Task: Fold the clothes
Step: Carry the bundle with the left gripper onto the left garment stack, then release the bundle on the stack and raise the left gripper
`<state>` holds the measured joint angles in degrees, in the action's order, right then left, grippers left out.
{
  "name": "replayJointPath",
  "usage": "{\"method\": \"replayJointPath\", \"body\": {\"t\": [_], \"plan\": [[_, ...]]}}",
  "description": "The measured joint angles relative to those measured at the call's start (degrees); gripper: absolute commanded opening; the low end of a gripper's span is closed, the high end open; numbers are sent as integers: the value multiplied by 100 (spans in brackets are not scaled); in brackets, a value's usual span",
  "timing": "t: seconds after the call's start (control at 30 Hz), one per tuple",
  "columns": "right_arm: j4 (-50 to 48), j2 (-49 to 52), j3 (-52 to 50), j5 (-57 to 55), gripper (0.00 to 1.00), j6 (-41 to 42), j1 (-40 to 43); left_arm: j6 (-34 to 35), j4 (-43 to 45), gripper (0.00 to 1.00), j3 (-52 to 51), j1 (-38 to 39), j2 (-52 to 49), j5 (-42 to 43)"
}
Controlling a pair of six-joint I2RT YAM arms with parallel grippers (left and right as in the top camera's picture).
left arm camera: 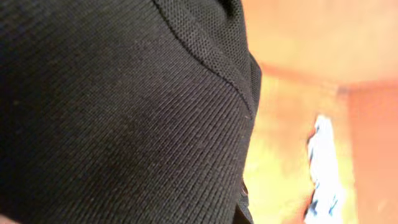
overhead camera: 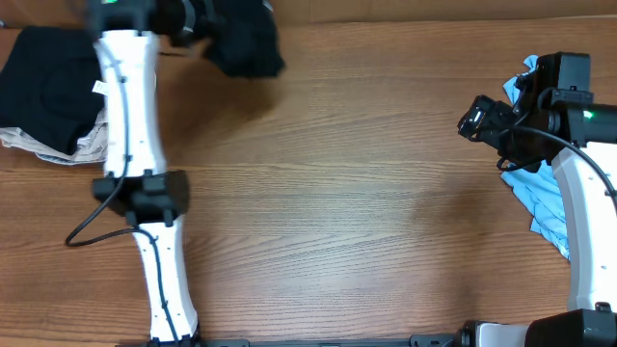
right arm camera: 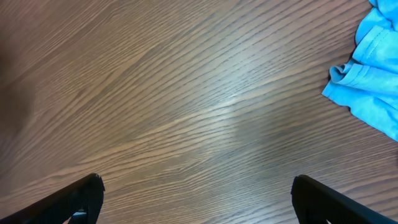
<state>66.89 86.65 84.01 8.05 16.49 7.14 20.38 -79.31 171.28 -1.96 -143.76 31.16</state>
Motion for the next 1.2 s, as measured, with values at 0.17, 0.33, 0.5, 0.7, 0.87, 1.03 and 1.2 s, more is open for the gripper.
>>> {"method": "replayJointPath", "body": {"t": [0.17,0.33,0.5,0.7,0.87,1.03,1.2], "plan": [[44,0,0,0,100,-2,0,605,42,4,549,-767,0,63],[142,0,0,-2,100,-2,0,1456,201,4,586,-1574,0,-4],[168,0,0,-2,100,-2,0,2144,498,4,586,-2326,0,-487],[168,0,0,-2,100,0,0,2520,1016,4,584,-2717,0,-1014],[184,0,0,0,100,-2,0,2632,1469,4,321,-2730,0,-1340],[212,0,0,-2,100,-2,0,2640,1722,4,-238,-2734,0,-1606],[214,0,0,2,100,-4,0,2555,1296,4,-546,-2780,0,-1930]]}}
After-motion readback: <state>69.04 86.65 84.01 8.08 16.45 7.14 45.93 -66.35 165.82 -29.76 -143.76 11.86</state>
